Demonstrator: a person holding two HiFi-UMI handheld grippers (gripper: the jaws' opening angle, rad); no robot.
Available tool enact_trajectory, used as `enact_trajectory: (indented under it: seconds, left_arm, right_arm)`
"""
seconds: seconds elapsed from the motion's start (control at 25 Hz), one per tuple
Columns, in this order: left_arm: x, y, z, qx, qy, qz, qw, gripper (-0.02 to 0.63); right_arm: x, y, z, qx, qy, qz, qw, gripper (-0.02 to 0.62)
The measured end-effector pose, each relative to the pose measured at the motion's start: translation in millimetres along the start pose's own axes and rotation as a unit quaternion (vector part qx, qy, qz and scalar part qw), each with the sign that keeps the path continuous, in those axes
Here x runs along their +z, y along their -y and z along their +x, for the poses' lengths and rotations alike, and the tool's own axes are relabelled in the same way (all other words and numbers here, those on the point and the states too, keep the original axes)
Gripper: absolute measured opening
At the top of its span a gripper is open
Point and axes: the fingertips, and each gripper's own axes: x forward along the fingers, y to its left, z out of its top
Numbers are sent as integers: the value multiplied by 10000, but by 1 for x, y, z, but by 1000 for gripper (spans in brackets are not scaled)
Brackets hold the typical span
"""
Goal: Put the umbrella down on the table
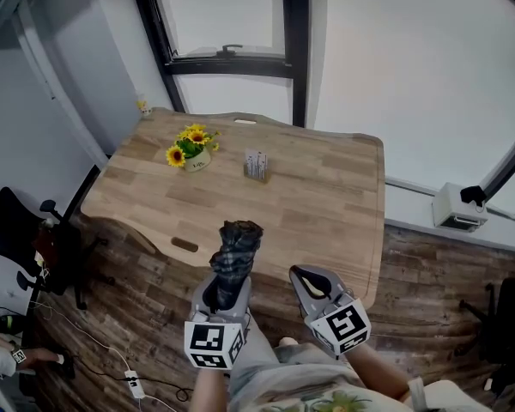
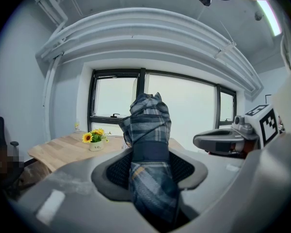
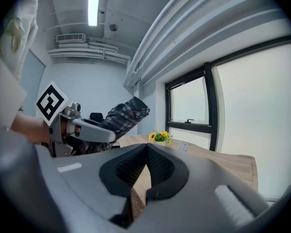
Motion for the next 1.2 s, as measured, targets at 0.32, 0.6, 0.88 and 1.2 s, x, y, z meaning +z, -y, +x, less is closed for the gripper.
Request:
enact_trajectory:
  seconds: [0.32,0.6,0.88,1.2]
  left_arm:
    - [5,-17,28,-156,-66,-16,9999,207]
    - [18,-42,55,-277,-100,2,9996,207]
    - [35,-65,84,-489,-56,-12,9988,207]
    - [52,-96,117,-623,-15,-86,9980,209]
  right_arm:
    - [1,18,30,-114,-41,46,9999,-2]
    - [3,35,59,-292,-105,129,9994,-2]
    - [11,54,92,-519,-81,163,9985,-2]
    - [18,68,131,-614,-174,165,9978,-2]
